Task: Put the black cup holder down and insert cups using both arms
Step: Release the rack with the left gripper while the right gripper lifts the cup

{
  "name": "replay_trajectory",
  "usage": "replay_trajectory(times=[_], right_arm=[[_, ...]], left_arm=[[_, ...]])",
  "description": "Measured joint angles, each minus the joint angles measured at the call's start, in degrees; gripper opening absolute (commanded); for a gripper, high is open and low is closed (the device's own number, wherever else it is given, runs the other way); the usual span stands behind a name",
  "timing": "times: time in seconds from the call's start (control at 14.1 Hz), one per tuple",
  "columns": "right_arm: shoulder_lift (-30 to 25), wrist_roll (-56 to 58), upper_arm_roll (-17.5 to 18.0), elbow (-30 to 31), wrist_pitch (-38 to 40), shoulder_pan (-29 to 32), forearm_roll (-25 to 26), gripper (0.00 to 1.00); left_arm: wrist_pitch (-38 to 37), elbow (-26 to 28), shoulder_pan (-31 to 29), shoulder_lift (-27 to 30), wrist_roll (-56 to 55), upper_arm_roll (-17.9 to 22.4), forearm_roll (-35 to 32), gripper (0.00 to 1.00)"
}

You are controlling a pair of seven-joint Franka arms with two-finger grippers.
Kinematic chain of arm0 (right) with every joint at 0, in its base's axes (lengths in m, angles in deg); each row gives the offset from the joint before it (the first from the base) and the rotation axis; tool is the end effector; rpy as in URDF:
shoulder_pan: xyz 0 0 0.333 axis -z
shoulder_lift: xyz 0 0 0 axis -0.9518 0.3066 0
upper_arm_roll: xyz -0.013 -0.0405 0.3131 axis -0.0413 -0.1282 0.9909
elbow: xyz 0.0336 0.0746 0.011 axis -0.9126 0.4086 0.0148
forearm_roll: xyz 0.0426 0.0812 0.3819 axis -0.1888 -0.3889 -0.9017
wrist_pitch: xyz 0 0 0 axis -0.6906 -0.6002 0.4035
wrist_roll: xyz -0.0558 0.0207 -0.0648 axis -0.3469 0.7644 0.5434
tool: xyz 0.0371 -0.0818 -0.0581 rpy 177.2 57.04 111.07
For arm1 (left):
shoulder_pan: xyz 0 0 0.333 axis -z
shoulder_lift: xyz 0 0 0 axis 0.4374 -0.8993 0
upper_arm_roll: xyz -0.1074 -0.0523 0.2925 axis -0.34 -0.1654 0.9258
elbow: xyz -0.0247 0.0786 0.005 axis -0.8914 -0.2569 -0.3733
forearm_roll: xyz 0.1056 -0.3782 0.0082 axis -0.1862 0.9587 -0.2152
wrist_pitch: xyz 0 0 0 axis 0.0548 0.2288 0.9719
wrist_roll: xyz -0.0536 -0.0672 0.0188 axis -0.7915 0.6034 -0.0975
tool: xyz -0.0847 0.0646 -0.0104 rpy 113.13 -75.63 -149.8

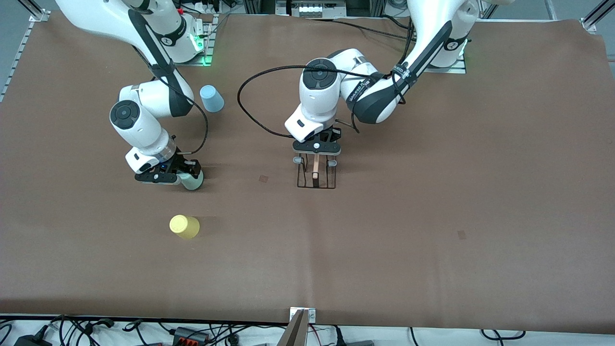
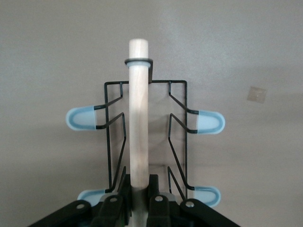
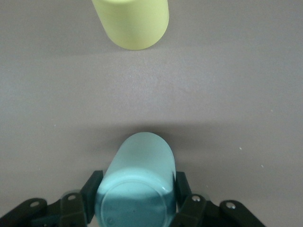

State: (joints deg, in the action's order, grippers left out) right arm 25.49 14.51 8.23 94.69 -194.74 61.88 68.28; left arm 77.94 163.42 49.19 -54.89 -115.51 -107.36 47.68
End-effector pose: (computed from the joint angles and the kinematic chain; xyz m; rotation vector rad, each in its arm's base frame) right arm 0.5440 0.1179 0.2393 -3.1171 0.0782 -0.1386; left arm 0.4875 -0.4873 0.3328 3.1215 -0.0541 -0.0303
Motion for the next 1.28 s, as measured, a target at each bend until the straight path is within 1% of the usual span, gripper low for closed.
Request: replay_trajectory(times=[0.28, 0.5, 0.64, 0.93, 1.07, 1.14, 1.28], right_arm=[[-7.81, 1.37, 0.48, -2.58, 14.53, -0.06, 0.03, 0.00], [-13.01, 1.37, 1.37, -4.75, 24.43, -0.25, 0.03, 0.00], [-14.27, 1.37, 1.80, -6.24, 27.45, -0.30, 0.03, 0.00], [-14.31, 0.35, 2.55, -8.26, 28.25, -0.35, -0.03, 0.00], [-14.31, -5.50, 5.33, -10.66, 29.57, -0.51, -0.12, 0.00], [-14.31, -10.05, 7.59, -12.09, 30.95, -0.81, -0.18, 0.00], [-14.30, -22.06, 13.19, -14.31, 32.89, -1.98, -0.38, 0.00]], left_arm=[[-0.86, -1.76, -0.58, 0.47, 0.04, 0.14, -0.08, 1.00], [-5.96, -2.72, -2.88, 3.54, 2.80, 0.21, -0.36, 1.00], [-11.05, -2.94, -6.35, 6.96, 9.05, 0.24, -0.42, 1.00], [-21.16, -3.06, -15.95, 12.80, 19.10, 0.40, -0.45, 1.00], [-25.51, -3.55, -21.12, 14.60, 24.14, 0.46, -0.48, 1.00], [-28.44, -4.43, -23.81, 15.15, 27.90, 0.55, -0.49, 1.00], [-34.78, -7.59, -28.65, 15.53, 35.08, 0.78, -0.50, 1.00]])
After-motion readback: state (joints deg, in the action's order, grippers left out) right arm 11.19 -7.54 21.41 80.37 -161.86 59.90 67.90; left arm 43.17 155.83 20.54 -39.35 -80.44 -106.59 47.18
